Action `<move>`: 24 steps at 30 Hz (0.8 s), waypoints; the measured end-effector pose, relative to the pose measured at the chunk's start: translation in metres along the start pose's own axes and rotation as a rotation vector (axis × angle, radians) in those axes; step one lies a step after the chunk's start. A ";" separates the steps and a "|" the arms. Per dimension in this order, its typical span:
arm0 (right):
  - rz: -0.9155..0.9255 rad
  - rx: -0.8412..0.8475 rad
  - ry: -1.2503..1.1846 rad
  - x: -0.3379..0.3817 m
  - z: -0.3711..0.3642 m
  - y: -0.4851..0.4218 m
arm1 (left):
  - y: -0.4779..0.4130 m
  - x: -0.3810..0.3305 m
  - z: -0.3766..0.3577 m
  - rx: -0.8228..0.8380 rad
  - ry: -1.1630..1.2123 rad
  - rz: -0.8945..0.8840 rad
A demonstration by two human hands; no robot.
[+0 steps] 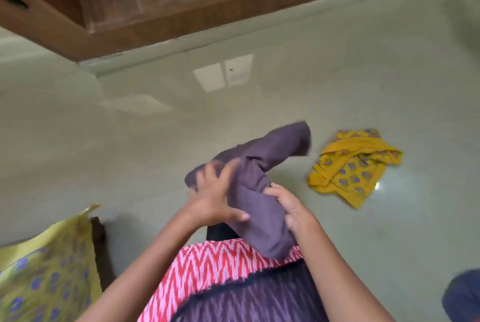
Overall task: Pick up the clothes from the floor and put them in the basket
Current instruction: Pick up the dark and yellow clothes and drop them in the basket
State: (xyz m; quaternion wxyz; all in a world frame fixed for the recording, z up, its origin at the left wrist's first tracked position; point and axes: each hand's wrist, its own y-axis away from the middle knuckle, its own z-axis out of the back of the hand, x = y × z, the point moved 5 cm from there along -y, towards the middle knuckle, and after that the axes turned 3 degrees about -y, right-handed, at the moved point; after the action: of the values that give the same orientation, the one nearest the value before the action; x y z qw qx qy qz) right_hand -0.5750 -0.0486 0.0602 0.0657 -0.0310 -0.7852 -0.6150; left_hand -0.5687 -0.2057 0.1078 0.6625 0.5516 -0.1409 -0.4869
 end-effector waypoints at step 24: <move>0.121 -0.638 0.585 -0.008 0.428 -0.108 | -0.263 -0.209 -0.187 -0.203 0.247 0.064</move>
State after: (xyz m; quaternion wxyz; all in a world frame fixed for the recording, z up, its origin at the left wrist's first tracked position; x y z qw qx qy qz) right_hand -0.6090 0.3411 -0.1451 0.3085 0.0799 -0.5009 -0.8047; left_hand -0.6638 0.0941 -0.1128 0.7422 0.5328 -0.0259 -0.4056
